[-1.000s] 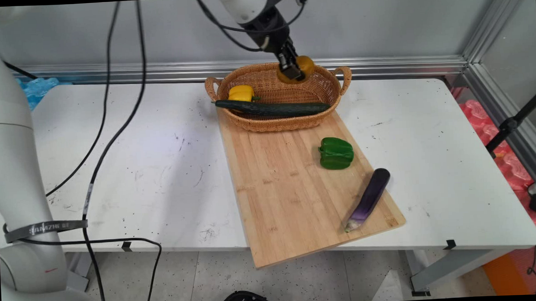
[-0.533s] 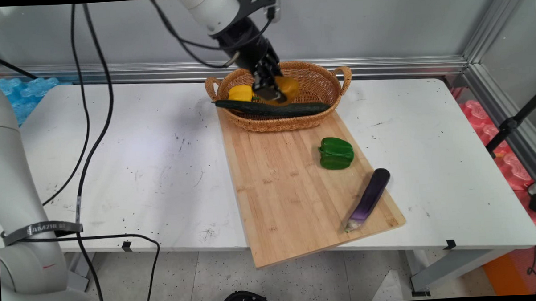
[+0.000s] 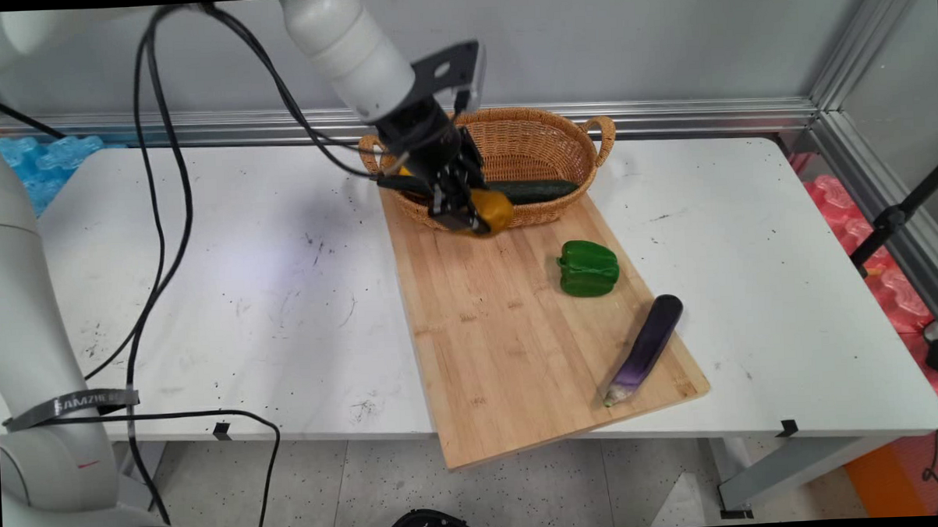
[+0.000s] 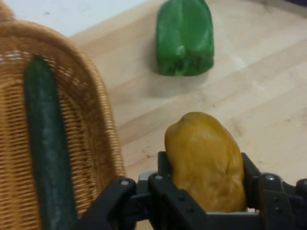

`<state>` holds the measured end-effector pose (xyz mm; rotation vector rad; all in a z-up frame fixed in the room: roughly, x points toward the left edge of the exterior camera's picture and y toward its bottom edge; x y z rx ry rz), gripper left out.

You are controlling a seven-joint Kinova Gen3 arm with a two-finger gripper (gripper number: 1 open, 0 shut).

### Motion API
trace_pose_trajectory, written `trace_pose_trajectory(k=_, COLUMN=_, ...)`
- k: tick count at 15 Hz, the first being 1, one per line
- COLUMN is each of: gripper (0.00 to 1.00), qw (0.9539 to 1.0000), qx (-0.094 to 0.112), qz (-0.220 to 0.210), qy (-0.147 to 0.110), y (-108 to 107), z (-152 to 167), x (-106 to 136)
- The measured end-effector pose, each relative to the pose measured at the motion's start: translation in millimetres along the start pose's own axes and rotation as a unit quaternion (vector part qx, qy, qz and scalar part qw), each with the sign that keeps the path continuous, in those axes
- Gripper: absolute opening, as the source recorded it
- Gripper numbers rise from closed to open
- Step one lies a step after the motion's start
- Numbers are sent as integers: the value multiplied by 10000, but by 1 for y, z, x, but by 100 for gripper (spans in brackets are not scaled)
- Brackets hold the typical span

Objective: Place the picked object on the cutting board

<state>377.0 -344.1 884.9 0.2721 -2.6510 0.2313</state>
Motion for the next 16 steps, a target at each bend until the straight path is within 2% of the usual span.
trace_pose_trajectory(k=7, gripper=0, qw=9996, qx=-229, qz=82, qy=-125, y=11, z=54, x=-18)
trace_pose_trajectory(k=11, gripper=0, qw=9995, qx=-264, qz=122, qy=-127, y=13, z=81, x=-23)
trace_pose_trajectory(k=12, gripper=100, qw=9995, qx=-267, qz=141, qy=-105, y=13, z=86, x=-24)
trace_pose_trajectory(k=16, gripper=100, qw=9994, qx=-270, qz=226, qy=-19, y=14, z=93, x=-25)
